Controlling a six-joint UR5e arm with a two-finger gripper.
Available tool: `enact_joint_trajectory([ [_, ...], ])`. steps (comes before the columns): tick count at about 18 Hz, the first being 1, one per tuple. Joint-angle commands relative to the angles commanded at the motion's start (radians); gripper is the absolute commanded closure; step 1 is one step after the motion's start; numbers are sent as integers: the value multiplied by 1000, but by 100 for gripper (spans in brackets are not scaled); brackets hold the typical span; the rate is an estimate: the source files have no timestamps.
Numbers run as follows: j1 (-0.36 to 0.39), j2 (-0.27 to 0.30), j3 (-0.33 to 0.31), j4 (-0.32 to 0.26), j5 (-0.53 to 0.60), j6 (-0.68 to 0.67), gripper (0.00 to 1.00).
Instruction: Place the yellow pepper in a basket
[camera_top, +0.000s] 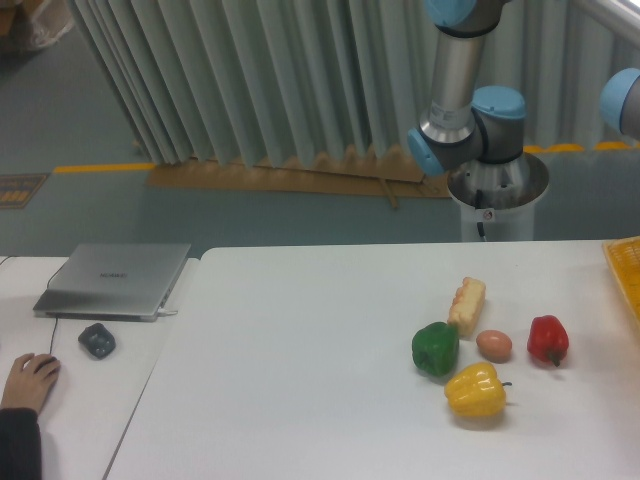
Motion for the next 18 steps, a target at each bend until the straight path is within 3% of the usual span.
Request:
enact_joint_trajectory([
  [18, -1, 0, -14, 29, 6, -7, 0],
])
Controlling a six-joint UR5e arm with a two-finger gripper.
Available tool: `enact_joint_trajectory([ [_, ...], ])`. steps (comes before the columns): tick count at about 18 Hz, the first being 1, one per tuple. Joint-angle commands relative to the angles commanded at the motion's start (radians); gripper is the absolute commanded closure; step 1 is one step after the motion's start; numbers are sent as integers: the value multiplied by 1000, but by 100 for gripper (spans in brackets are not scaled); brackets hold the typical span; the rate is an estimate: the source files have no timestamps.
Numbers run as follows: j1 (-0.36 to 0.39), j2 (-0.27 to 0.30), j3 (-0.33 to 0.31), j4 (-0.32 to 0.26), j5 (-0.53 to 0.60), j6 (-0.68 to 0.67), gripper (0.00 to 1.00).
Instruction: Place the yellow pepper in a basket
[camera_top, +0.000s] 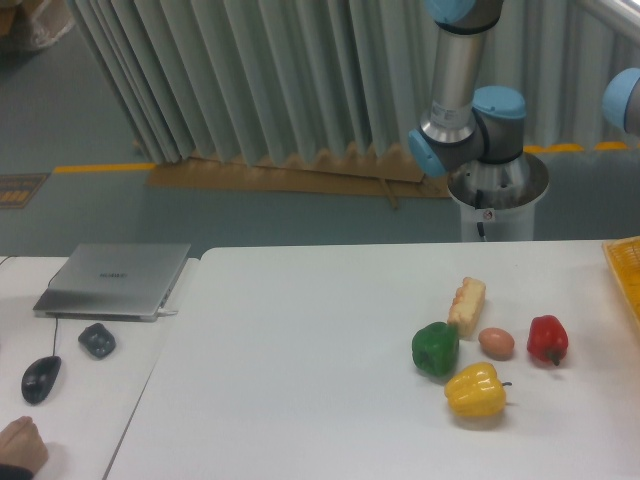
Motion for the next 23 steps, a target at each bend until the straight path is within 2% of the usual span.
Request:
enact_joint_trajectory([
  [10, 2, 2, 11, 2, -6, -2, 0],
  [23, 2, -14, 11, 43, -2, -28, 0],
])
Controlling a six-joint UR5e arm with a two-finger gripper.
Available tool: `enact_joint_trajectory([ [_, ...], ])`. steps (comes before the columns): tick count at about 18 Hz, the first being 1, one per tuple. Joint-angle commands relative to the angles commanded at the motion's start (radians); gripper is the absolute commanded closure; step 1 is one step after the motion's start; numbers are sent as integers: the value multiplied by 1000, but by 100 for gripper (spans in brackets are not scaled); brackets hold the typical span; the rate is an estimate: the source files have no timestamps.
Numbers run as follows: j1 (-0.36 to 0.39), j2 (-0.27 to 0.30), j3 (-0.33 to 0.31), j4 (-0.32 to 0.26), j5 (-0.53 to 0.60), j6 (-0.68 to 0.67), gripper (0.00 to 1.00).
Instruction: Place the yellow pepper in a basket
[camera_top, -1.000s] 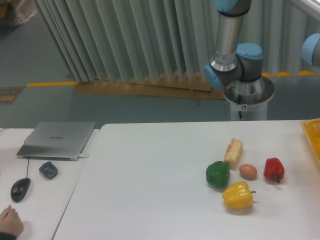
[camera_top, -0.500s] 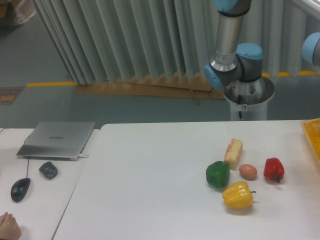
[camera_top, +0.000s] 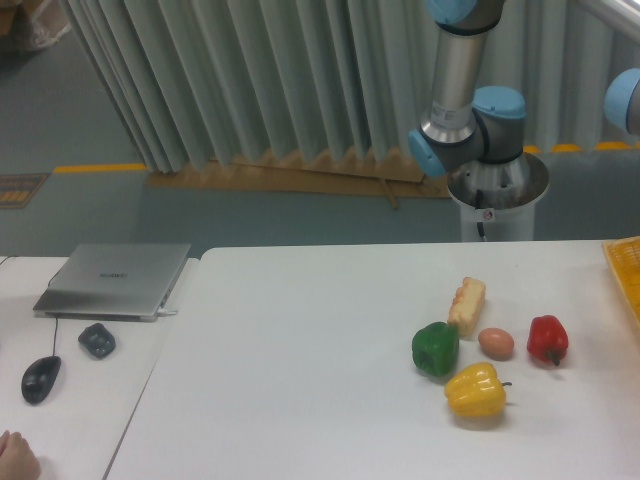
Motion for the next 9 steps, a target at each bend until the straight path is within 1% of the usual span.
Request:
enact_joint_trajectory([
  [9, 0, -3, 0, 5, -2, -17, 0],
])
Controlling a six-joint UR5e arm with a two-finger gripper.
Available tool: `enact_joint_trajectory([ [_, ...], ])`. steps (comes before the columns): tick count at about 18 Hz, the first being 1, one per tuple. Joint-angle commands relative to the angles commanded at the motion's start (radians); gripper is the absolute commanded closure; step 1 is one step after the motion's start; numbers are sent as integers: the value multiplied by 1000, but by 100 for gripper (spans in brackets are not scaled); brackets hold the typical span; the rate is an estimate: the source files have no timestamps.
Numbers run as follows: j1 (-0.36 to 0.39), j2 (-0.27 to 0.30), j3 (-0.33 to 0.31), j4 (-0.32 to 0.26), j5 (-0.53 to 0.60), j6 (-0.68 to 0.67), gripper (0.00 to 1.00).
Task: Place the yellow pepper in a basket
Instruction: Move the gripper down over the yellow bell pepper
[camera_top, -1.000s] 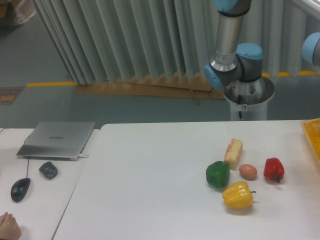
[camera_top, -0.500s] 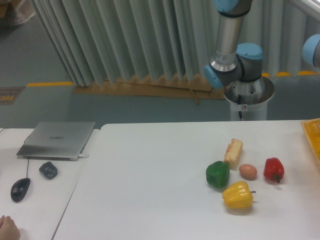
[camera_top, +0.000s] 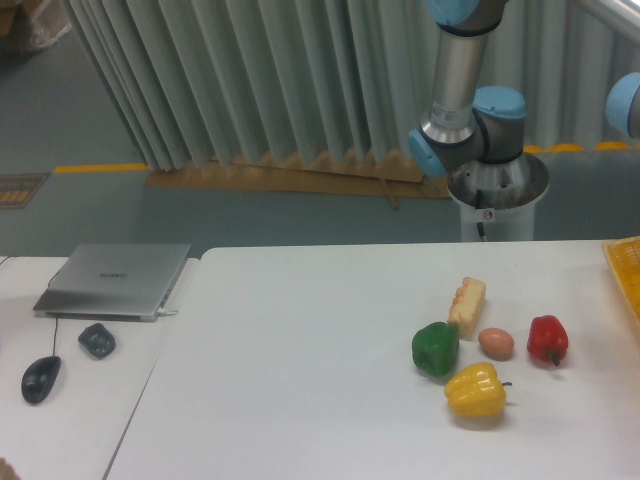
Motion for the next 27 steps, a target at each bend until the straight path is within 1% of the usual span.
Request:
enact_joint_trajectory([
  [3, -2, -2, -2, 12, 0, -11, 0],
  [5, -8, -3, 0, 14, -3, -50, 0],
  [6, -17, -3, -2, 28, -3, -83, 0],
  [8, -55, -2, -2, 46, -3, -156, 0],
  [10, -95, 2, -2, 48, -2, -225, 0],
  [13, -178, 2, -8, 71, 0, -403, 0],
  [15, -219, 0, -12, 89, 3, -460, 0],
  [17, -256, 0, -12, 89, 8, -460, 0],
  [19, -302, -2, -14, 84, 78, -431, 0],
  [22, -405, -38, -14, 80, 221, -382, 0],
  [27, -518, -103, -11, 78, 326, -382, 0],
])
